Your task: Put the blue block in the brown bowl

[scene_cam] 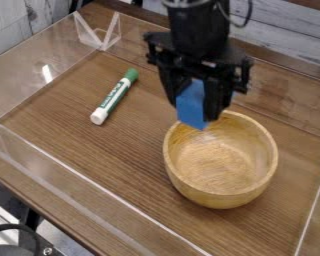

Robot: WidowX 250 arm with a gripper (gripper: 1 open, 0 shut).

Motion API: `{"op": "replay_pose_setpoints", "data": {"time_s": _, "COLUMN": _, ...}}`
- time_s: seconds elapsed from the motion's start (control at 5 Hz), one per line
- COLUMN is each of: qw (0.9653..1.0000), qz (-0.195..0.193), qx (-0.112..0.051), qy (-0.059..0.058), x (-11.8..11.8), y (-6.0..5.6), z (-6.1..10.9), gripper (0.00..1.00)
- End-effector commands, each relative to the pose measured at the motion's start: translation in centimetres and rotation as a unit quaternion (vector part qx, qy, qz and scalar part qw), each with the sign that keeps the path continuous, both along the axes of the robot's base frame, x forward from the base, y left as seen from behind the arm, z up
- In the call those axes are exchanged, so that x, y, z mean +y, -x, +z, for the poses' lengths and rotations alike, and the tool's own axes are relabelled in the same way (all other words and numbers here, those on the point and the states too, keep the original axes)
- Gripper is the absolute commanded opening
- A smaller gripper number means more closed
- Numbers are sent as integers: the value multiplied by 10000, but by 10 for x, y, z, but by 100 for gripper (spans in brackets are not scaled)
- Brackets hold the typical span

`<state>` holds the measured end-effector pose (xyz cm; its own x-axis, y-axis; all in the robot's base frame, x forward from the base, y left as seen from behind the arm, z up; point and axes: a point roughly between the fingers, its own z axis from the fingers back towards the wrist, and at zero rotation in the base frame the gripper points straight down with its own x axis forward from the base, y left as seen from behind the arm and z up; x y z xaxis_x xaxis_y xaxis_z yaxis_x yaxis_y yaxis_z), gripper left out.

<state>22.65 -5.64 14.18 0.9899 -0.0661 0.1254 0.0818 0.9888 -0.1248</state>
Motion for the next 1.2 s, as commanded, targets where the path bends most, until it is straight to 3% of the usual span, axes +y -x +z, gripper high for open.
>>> {"op": "replay_pose_setpoints", "data": {"time_s": 0.0, "qw": 9996, "qz": 61, "qx": -266, "qy": -29, "x": -4, "y": 3, "z": -3, "gripper": 0}}
{"op": "replay_pose_setpoints", "data": {"time_s": 0.4, "qw": 9992, "qz": 258, "qx": -289, "qy": -112, "x": -11, "y": 5, "z": -32, "gripper": 0}}
{"op": "replay_pose_setpoints", "data": {"time_s": 1.0, "qw": 9974, "qz": 676, "qx": -108, "qy": -205, "x": -10, "y": -6, "z": -34, "gripper": 0}}
